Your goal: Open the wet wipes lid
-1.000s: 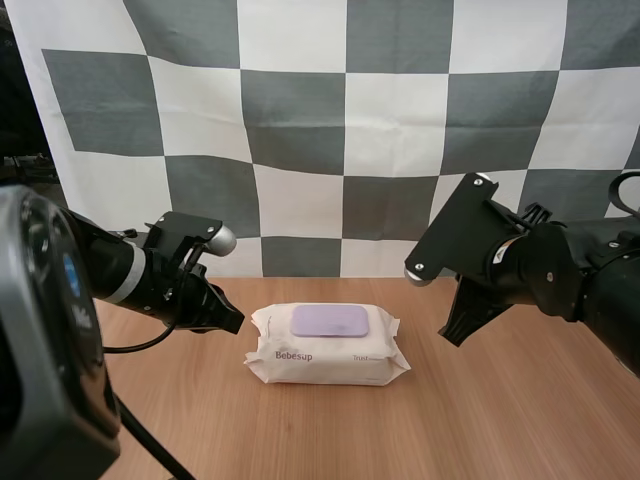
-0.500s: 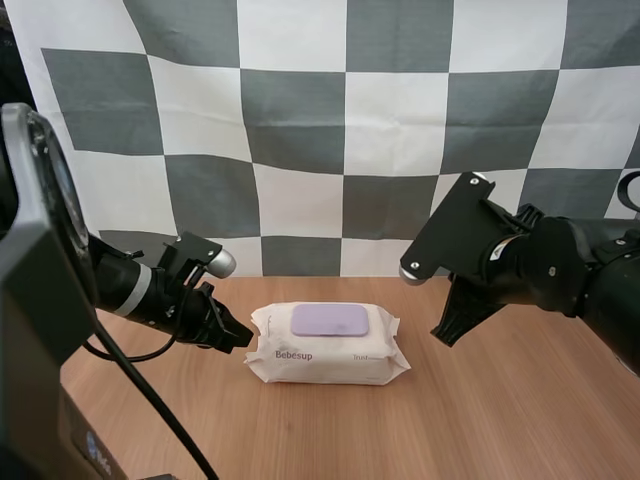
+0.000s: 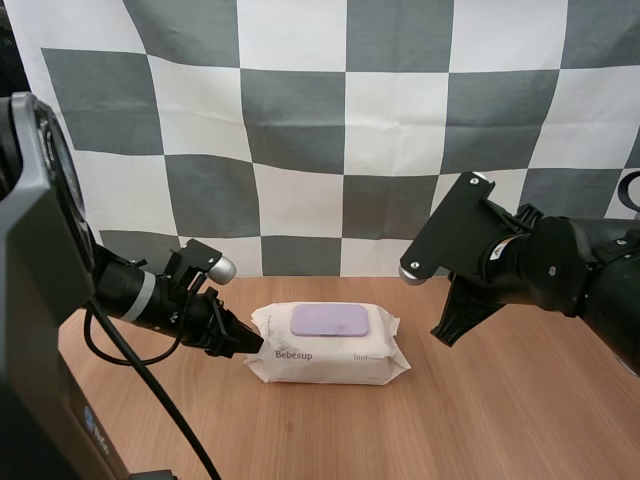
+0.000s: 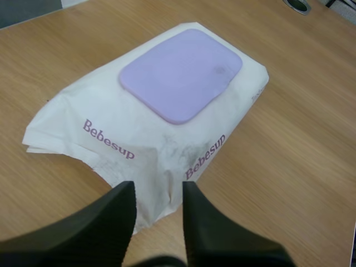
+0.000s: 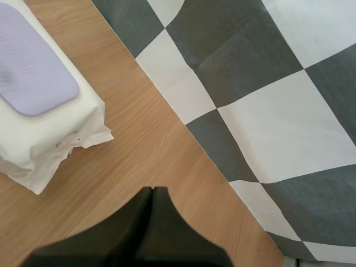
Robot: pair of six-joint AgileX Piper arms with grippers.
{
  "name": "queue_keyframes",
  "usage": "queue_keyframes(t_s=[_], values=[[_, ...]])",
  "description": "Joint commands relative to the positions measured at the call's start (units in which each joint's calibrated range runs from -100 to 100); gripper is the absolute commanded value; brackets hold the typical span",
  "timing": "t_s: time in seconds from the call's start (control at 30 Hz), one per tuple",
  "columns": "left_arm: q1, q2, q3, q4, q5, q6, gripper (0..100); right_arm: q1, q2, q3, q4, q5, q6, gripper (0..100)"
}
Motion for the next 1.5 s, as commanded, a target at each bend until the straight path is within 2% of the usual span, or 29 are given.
queue_keyframes(t_s=[0.0,0.27,0.37,0.53,0.6,0.77,0.97,1.13,1.27,1.47], values=[[0.01,0.0,0.1,-0.5,0.1,0.3,65,0.0,0.1,0.0,0.1,0.1,-0.3,0],[-0.08,0.0,0.1,-1.2,0.1,1.0,65,0.0,0.1,0.0,3.2,2.2,-0.8,0],[-1.33,0.0,0.1,-1.0,0.1,1.0,65,0.0,0.1,0.0,3.5,2.3,-0.8,0],[-4.30,1.3,2.0,-1.9,0.1,0.9,65,0.0,0.1,0.0,3.5,2.9,-2.2,0],[-4.83,2.4,2.4,-1.8,-2.6,0.9,65,0.0,0.1,0.0,3.5,3.8,-2.8,0],[-4.90,3.1,2.4,-2.5,-2.1,2.0,65,0.0,0.1,0.0,3.5,4.0,-2.9,0],[-4.90,3.1,2.4,-2.5,-13.3,3.5,65,0.0,0.1,0.0,3.5,4.7,-2.9,0],[-4.90,3.2,2.4,-5.1,-14.5,6.3,65,0.0,0.1,0.0,3.5,5.4,-2.9,0],[-4.90,3.2,2.4,-7.4,-13.1,6.8,65,0.0,0.1,0.0,3.5,5.7,-2.9,0],[-4.90,3.5,2.4,-7.4,-8.7,7.2,65,0.0,0.1,0.0,3.5,5.7,-2.9,0]])
